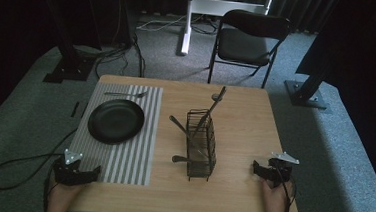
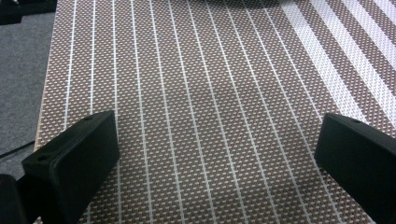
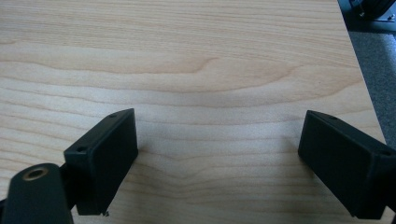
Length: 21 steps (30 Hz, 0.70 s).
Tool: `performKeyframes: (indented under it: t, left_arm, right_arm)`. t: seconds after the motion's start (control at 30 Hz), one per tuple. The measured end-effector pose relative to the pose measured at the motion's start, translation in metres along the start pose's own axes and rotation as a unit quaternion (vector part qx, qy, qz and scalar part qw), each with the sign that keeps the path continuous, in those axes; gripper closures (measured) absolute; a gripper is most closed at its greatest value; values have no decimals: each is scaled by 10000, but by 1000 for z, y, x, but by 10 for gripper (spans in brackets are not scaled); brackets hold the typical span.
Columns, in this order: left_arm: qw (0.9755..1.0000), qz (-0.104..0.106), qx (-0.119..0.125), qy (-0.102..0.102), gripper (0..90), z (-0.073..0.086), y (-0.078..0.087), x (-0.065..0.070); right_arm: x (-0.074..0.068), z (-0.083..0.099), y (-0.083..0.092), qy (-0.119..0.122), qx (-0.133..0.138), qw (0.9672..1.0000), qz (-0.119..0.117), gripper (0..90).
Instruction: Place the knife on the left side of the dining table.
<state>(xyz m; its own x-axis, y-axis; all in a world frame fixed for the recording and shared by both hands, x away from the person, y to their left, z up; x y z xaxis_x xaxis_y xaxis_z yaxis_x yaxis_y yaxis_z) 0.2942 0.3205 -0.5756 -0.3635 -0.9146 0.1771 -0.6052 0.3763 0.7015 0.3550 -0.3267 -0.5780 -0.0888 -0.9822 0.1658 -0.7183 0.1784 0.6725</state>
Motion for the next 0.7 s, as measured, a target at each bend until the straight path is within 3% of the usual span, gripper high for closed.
performKeyframes:
  t: [0.7]
  left_arm:
    - [9999,6,-130,13,1,-2,0,0]
  right_arm:
    - [1,1,1,-42,-10,10000,46,112]
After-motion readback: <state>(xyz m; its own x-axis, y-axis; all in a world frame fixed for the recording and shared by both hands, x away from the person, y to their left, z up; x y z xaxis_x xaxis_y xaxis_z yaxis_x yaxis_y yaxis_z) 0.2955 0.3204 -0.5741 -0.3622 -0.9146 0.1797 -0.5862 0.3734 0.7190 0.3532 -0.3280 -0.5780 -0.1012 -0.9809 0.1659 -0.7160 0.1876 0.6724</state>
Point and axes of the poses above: each handheld gripper's, and its own axes: y roughly backward along the jaws, z roughly out of its underside, x roughly to its right, the point moved 4 cm from there along -y, roughly forward along the jaws, and after that the axes turned 15 degrees about z, right-handed, at the moved point
